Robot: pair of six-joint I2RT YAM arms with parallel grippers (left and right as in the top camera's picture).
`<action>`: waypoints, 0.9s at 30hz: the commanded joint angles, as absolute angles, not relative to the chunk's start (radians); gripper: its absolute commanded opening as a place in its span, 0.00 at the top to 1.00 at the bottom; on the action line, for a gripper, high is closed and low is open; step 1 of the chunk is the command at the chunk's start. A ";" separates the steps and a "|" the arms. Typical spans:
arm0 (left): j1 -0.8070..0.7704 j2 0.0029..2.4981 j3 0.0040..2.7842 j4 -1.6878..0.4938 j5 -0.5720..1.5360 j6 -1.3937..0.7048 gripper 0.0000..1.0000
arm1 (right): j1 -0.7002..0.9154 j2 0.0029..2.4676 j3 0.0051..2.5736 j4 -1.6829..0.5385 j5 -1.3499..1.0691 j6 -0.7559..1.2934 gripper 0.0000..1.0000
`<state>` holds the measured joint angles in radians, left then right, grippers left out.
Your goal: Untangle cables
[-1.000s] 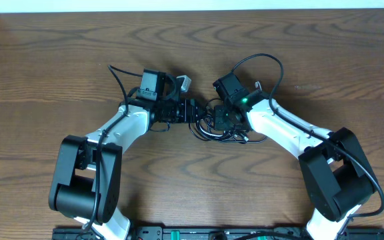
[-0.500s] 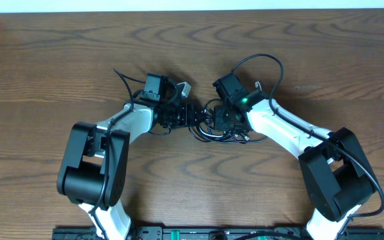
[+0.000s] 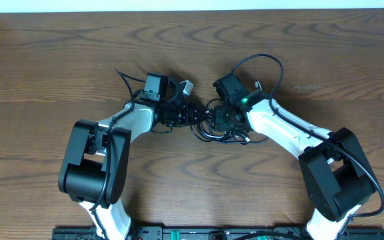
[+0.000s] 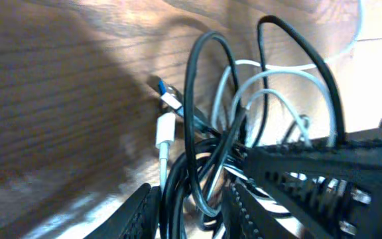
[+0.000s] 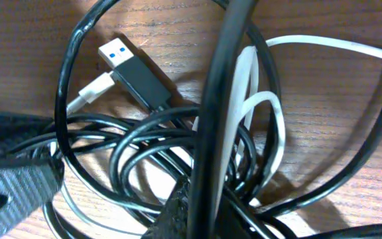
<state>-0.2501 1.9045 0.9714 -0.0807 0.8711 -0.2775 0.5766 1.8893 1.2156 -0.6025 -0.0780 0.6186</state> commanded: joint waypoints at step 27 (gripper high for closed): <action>-0.233 1.897 0.969 -0.181 0.891 -0.255 0.92 | 0.564 1.863 1.209 -0.633 -0.054 0.688 0.99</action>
<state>-0.2478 1.9049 0.9714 -0.1539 0.9550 -0.2825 0.5755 1.8893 1.2156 -0.6140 -0.0772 0.6315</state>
